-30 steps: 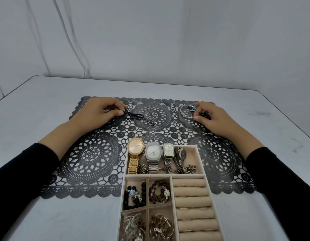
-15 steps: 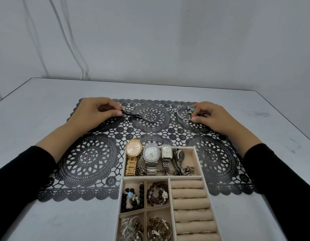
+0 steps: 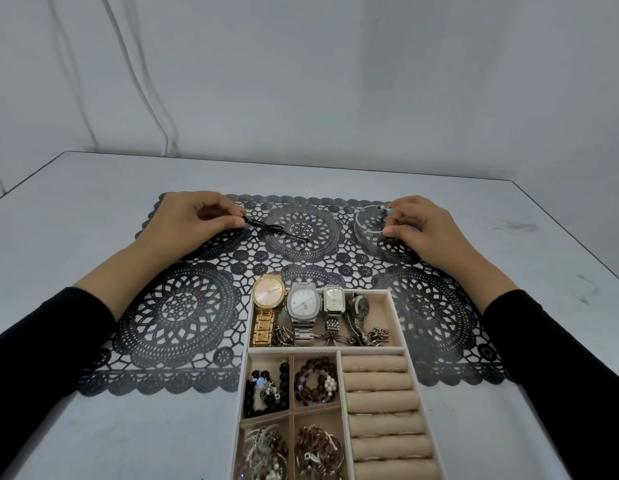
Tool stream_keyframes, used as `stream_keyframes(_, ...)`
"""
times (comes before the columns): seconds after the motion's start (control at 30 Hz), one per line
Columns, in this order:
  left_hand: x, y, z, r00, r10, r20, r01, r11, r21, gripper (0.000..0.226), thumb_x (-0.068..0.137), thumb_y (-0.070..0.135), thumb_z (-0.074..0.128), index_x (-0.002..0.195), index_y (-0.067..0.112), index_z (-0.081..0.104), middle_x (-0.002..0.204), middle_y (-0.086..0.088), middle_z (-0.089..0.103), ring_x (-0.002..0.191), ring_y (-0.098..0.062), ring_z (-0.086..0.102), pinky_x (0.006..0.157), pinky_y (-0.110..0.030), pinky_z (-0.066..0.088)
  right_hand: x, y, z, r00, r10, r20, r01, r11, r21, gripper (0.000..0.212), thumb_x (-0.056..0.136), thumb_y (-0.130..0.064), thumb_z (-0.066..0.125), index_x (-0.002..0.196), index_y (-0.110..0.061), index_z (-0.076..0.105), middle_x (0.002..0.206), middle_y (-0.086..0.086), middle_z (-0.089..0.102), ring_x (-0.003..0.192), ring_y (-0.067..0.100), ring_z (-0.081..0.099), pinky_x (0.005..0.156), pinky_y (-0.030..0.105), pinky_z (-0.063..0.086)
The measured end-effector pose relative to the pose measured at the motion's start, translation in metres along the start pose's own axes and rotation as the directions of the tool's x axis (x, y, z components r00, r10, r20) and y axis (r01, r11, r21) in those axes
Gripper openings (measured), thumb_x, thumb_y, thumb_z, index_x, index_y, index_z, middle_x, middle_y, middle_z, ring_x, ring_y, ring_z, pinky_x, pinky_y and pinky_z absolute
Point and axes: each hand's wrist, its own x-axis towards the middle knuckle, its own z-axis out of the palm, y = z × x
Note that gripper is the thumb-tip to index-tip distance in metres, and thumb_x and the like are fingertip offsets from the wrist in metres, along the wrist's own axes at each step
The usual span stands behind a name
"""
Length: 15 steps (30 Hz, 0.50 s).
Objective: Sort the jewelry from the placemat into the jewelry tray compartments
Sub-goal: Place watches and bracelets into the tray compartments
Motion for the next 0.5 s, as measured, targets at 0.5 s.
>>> stream_keyframes(0.5, -0.013, 0.018, 0.001, 0.987, 0.015, -0.158, -0.029, 0.996, -0.088, 0.011, 0.078, 0.02, 0.08, 0.087, 0.022, 0.075, 0.091, 0.019, 0.074, 0.087, 0.001, 0.071, 0.082, -0.01, 0.051, -0.022, -0.022, -0.008, 0.966, 0.068, -0.248, 0.016, 0.947, 0.32, 0.005, 0.082, -0.009, 0.072, 0.087, -0.007, 0.07, 0.11, 0.004, 0.066, 0.104, 0.008, 0.064, 0.095, 0.022, 0.049)
